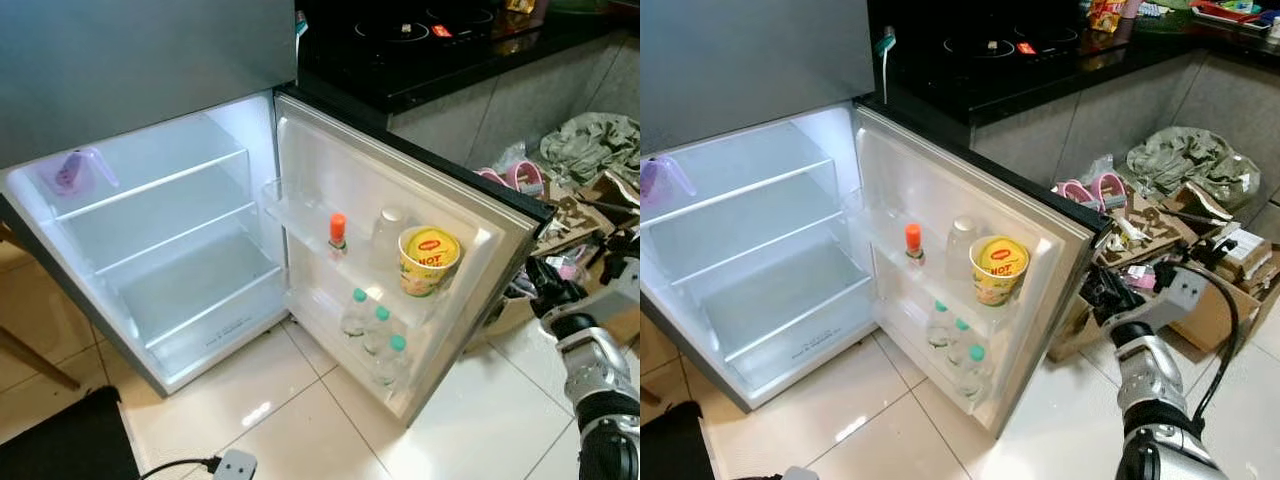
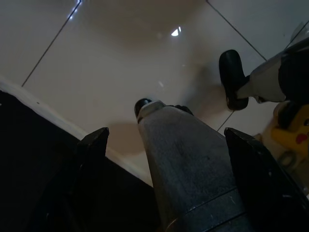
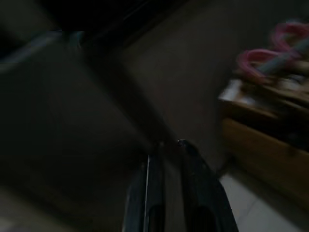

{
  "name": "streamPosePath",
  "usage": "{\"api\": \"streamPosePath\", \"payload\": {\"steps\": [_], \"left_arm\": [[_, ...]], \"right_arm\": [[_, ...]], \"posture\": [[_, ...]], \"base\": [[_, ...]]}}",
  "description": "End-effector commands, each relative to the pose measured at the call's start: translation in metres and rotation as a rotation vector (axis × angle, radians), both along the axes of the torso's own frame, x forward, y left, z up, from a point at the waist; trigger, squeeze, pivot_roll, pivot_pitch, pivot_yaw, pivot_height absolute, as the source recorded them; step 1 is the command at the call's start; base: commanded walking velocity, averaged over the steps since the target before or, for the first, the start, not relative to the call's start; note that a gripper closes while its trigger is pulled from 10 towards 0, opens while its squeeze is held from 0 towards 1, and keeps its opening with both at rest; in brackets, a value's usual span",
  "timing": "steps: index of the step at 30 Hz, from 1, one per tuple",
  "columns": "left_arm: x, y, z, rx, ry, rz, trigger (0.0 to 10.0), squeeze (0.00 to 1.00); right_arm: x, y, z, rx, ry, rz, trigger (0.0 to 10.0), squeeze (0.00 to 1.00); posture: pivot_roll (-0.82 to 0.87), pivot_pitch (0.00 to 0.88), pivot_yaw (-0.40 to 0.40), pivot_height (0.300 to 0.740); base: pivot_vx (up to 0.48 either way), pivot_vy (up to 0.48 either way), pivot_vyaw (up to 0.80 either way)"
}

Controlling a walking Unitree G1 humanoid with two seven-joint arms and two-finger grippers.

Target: Restocking fridge

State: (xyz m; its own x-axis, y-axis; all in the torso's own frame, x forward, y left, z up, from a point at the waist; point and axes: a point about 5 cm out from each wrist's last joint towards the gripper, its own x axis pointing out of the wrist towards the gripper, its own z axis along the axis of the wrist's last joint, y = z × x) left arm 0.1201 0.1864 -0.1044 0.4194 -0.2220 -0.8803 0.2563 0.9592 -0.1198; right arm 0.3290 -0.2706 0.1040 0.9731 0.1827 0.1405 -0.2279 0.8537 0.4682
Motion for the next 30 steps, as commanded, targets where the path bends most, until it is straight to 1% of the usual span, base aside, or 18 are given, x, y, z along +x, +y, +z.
{"api": "streamPosePath", "payload": {"steps": [1,2,4,6,7,8,11,12,14,16,17,19,20,22,23,24,26,30], "left_arm": [[-0.015,-0.002,-0.005,-0.007,0.061,-0.016,10.0,0.00],[-0.015,-0.002,-0.005,-0.007,0.061,-0.016,10.0,0.00],[-0.017,-0.003,-0.005,-0.007,0.069,-0.023,10.0,0.00],[-0.018,-0.003,-0.006,-0.007,0.074,-0.030,10.0,0.00],[-0.018,-0.003,-0.006,-0.007,0.075,-0.032,10.0,0.00],[-0.018,-0.003,-0.006,-0.007,0.075,-0.032,10.0,0.00],[-0.018,-0.003,-0.006,-0.007,0.075,-0.033,10.0,0.00],[-0.018,-0.003,-0.006,-0.007,0.075,-0.033,10.0,0.00],[-0.018,-0.004,-0.006,-0.008,0.073,-0.033,10.0,0.00],[-0.017,-0.004,-0.006,-0.008,0.073,-0.034,10.0,0.00],[-0.017,-0.005,-0.006,-0.009,0.073,-0.034,10.0,0.00],[-0.017,-0.006,-0.006,-0.011,0.074,-0.035,10.0,0.00],[-0.017,-0.006,-0.006,-0.011,0.074,-0.035,10.0,0.00],[-0.018,-0.006,-0.006,-0.012,0.075,-0.037,10.0,0.00],[-0.018,-0.006,-0.006,-0.012,0.075,-0.037,10.0,0.00],[-0.018,-0.007,-0.006,-0.012,0.076,-0.037,10.0,0.00],[-0.018,-0.007,-0.006,-0.012,0.079,-0.038,10.0,0.00],[-0.019,-0.009,-0.007,-0.015,0.079,-0.036,10.0,0.00]], "right_arm": [[0.001,0.033,0.002,-0.020,-0.060,0.270,10.0,0.00],[0.001,0.033,0.002,-0.020,-0.060,0.270,10.0,0.00],[-0.007,0.054,0.002,-0.026,-0.097,0.476,10.0,0.00],[-0.016,0.069,-0.002,-0.046,-0.101,0.631,10.0,0.00],[-0.021,0.075,-0.003,-0.049,-0.096,0.690,10.0,0.00],[-0.021,0.075,-0.003,-0.049,-0.096,0.690,10.0,0.00],[-0.044,0.102,0.000,-0.003,-0.114,0.964,10.0,0.00],[-0.044,0.102,0.000,-0.003,-0.114,0.964,10.0,0.00],[-0.050,0.112,0.000,0.021,-0.116,1.032,10.0,0.00],[-0.048,0.110,-0.005,0.008,-0.094,0.987,10.0,0.00],[-0.041,0.105,-0.014,-0.029,-0.056,0.894,10.0,0.00],[-0.034,0.089,-0.040,-0.118,0.082,0.682,10.0,0.00],[-0.034,0.089,-0.040,-0.118,0.082,0.682,10.0,0.00],[-0.034,0.071,-0.064,-0.191,0.261,0.473,10.0,0.00],[-0.034,0.071,-0.064,-0.191,0.261,0.473,10.0,0.00],[-0.038,0.063,-0.072,-0.212,0.323,0.394,10.0,0.00],[-0.050,0.048,-0.087,-0.189,0.421,0.291,10.0,0.00],[-0.078,0.039,-0.111,-0.145,0.533,0.275,10.0,0.00]], "posture": [[-0.06,0.060,-0.030,0.740],[-0.06,0.060,-0.030,0.740],[-0.06,0.061,-0.027,0.740],[-0.06,0.062,-0.027,0.740],[-0.06,0.062,-0.026,0.740],[-0.06,0.062,-0.026,0.740],[-0.06,0.063,-0.027,0.740],[-0.06,0.063,-0.027,0.740],[-0.06,0.061,-0.028,0.740],[-0.06,0.061,-0.029,0.740],[-0.06,0.061,-0.029,0.740],[-0.06,0.062,-0.031,0.740],[-0.06,0.062,-0.031,0.740],[-0.06,0.063,-0.032,0.740],[-0.06,0.063,-0.032,0.740],[-0.07,0.063,-0.035,0.740],[-0.06,0.063,-0.036,0.740],[-0.06,0.065,-0.038,0.740]], "base": [[0.000,0.000,0.00],[0.000,0.000,0.00],[0.000,0.000,0.00],[0.000,0.000,0.00],[0.000,0.000,0.00],[0.000,0.000,0.00],[0.000,0.000,0.00],[0.000,0.000,0.00],[0.000,0.000,0.00],[0.000,0.000,0.00],[0.000,0.000,0.00],[0.000,0.000,0.00],[0.000,0.000,0.00],[0.000,0.000,0.00],[0.000,0.000,0.00],[0.000,0.000,0.00],[0.000,0.000,0.00],[0.000,0.000,0.00]]}}
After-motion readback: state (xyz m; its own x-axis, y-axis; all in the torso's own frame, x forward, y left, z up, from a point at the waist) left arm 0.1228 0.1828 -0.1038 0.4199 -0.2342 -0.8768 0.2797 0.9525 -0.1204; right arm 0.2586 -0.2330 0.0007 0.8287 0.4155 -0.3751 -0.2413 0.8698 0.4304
